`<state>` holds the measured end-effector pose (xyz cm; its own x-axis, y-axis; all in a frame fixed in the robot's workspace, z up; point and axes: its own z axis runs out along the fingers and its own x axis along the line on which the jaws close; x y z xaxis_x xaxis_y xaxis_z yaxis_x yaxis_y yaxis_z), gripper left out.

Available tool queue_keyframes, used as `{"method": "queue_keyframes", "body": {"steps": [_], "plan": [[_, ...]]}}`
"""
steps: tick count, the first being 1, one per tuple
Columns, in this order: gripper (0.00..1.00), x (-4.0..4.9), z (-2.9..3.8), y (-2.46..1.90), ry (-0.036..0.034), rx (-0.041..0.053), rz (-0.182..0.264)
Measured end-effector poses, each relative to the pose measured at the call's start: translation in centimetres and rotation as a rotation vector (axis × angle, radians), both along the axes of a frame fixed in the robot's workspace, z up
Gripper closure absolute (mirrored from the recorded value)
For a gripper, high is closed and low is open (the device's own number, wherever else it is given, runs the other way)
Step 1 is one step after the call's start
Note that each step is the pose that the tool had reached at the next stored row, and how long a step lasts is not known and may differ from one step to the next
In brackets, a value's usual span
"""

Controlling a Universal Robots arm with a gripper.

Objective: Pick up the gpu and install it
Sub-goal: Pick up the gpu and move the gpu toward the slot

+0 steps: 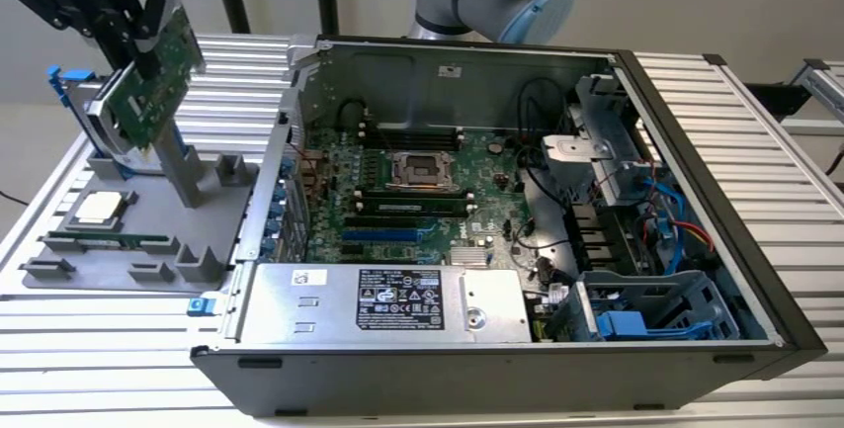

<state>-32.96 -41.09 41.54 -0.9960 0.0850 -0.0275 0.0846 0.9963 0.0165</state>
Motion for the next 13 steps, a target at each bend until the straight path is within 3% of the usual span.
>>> {"method": "queue_keyframes", "body": {"steps": [13], "plan": [[1.00, 0.00, 0.92, 0.00, -0.0001, 0.0000, 0.000]]}}
